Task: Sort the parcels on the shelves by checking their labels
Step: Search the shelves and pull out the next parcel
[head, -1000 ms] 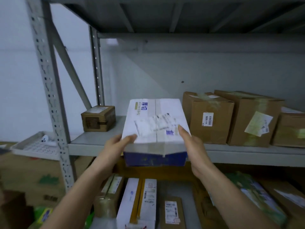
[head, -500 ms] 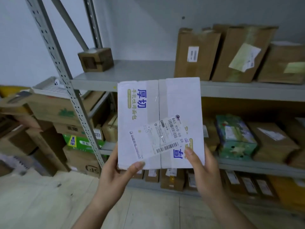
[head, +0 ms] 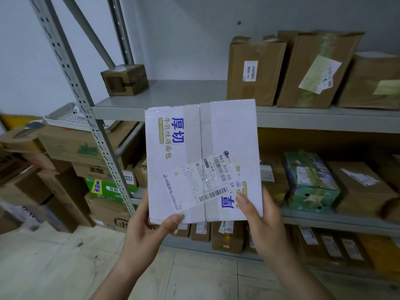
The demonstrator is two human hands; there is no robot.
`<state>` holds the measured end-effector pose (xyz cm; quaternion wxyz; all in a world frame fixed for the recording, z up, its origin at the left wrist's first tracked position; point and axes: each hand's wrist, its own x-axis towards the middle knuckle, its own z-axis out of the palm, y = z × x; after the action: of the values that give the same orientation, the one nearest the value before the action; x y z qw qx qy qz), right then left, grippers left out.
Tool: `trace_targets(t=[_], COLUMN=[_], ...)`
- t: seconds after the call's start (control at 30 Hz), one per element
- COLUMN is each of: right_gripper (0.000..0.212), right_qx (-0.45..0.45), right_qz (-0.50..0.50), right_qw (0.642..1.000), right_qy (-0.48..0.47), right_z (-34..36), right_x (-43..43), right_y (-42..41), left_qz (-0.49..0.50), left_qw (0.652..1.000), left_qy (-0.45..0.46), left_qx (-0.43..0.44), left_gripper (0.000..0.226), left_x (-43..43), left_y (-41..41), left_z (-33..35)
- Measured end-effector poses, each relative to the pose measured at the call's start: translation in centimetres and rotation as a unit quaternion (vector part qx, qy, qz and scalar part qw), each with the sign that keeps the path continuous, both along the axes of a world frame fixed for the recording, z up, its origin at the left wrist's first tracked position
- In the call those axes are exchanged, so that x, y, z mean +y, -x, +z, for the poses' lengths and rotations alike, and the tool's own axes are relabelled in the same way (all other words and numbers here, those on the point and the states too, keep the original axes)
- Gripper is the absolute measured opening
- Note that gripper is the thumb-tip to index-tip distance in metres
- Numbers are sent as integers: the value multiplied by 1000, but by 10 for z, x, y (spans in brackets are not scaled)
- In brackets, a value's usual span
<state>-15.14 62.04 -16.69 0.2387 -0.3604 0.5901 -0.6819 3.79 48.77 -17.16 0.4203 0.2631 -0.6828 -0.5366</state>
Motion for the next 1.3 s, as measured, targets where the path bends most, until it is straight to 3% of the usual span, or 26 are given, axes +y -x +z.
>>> trace_targets(t=[0.1,0.23,0.37,0.53,0.6,0.73,0.8,0.93,1.0,1.2,1.3], right_gripper=[43,77,81,49,51,48,40,35,36,32,12], right_qx=[38,123,205,189,209,319,366,432,448,456,473], right_qz=[24,69,3,-99,-149,-265,-283,-299,-311,-301,-304], right_qw=[999,990,979,977,966,909,883,824,805,804,811], right_qy=[-3,1,-4,1,-21,-42,-80,-212,-235,-236,-163], right_z=[12,44,74,103,109,104,94,86,90,101,102], right_x=[-29,-77,-137,-212,-239,-280,-290,-296,-297,-295,-271], right_y=[14,39,67,102,118,151,164,178,183,189,191], left_qz=[20,16,-14,-103,-98,-55,-58,-32,-26,-10,61], left_qw=[999,997,994,986,976,959,955,947,943,938,948], left_qy=[29,77,107,119,169,229,232,262,270,269,263], left_qx=[-11,-22,-28,-56,-90,-157,-175,-185,-192,-221,-168], left_gripper=[59,50,37,44,54,58,48,54,54,62,87], left_x=[-32,-91,-160,-262,-299,-352,-364,-374,-377,-374,-356], left_y=[7,26,56,98,115,151,166,185,192,205,203], left_z=[11,43,87,128,128,117,112,107,108,114,108])
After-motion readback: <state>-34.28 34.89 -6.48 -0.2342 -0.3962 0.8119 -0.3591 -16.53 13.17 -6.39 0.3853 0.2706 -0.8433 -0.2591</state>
